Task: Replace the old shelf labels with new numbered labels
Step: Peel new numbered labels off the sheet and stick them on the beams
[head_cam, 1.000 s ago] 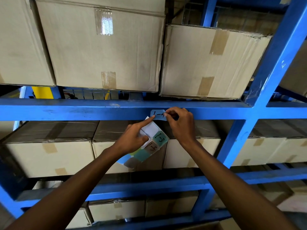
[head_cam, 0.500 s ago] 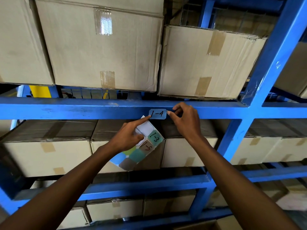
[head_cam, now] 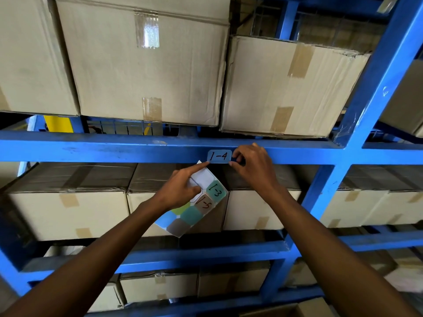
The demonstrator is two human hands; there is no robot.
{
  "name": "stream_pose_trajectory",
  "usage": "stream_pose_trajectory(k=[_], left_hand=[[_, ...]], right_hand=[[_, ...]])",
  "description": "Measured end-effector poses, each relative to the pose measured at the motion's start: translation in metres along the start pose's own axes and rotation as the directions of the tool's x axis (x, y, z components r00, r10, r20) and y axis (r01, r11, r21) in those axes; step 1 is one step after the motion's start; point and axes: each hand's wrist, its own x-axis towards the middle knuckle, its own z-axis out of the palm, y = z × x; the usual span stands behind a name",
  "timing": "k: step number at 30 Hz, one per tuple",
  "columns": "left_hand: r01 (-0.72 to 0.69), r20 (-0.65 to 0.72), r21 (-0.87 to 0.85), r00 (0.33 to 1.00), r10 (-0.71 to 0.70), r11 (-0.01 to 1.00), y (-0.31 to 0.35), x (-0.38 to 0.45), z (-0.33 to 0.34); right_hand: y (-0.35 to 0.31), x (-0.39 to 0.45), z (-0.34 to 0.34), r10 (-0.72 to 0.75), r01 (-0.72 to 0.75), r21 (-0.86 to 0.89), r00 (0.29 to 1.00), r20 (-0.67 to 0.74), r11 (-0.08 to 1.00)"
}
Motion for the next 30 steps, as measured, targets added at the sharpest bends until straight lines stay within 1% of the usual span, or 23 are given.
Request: stream_pose_trajectory(k=[2,3,6,8,12,14,17,20,23,26,30], left_hand=[[0.015,-0.01,-0.015,1.0,-0.015,1.0,0.0,0.0,0.001],[0.014,-0.019,-0.054,1.0,-0.015,0.998,0.002,0.0,0.002],[0.002,-0.038,-0.252,0.999,-0.012,0.968,0.013,-0.002,0.008],[-0.006,-0.054,-0.382,0.998,-0.016,0.924,0.023,-0.001,0.015],[-0.028,-0.086,-0.583,0.996,-0.027,0.812,0.049,0.004,0.032],[-0.037,-0.094,-0.647,0.995,-0.032,0.762,0.069,0.011,0.047],[-0.053,-0.099,-0.686,0.995,-0.021,0.726,0.102,0.02,0.068],[-0.127,-0.12,-0.668,0.991,0.062,0.733,0.142,0.032,0.1],[-0.195,-0.167,-0.639,0.979,0.114,0.744,0.191,0.046,0.14],[-0.228,-0.225,-0.629,0.969,0.107,0.743,0.229,0.056,0.163],[-0.318,-0.323,-0.516,0.932,0.163,0.795,0.291,0.078,0.202]], right_hand=[[0.001,-0.001,-0.001,0.043,-0.043,0.025,0.999,0.012,0.999],[0.001,-0.001,-0.004,0.079,-0.08,0.057,0.997,0.017,0.995],[0.009,-0.006,-0.016,0.195,-0.194,0.199,0.981,0.017,0.961],[0.017,-0.013,-0.031,0.241,-0.231,0.285,0.97,-0.002,0.93],[0.034,-0.039,-0.069,0.291,-0.225,0.467,0.954,-0.074,0.855],[0.047,-0.051,-0.093,0.343,-0.263,0.571,0.939,-0.035,0.778],[0.067,-0.066,-0.126,0.371,-0.319,0.703,0.925,0.083,0.636],[0.097,-0.079,-0.161,0.34,-0.297,0.775,0.934,0.112,0.558],[0.141,-0.088,-0.199,0.336,-0.253,0.786,0.94,0.061,0.564],[0.176,-0.088,-0.225,0.323,-0.213,0.809,0.946,0.031,0.547],[0.229,-0.085,-0.273,0.287,-0.171,0.821,0.958,0.009,0.544]])
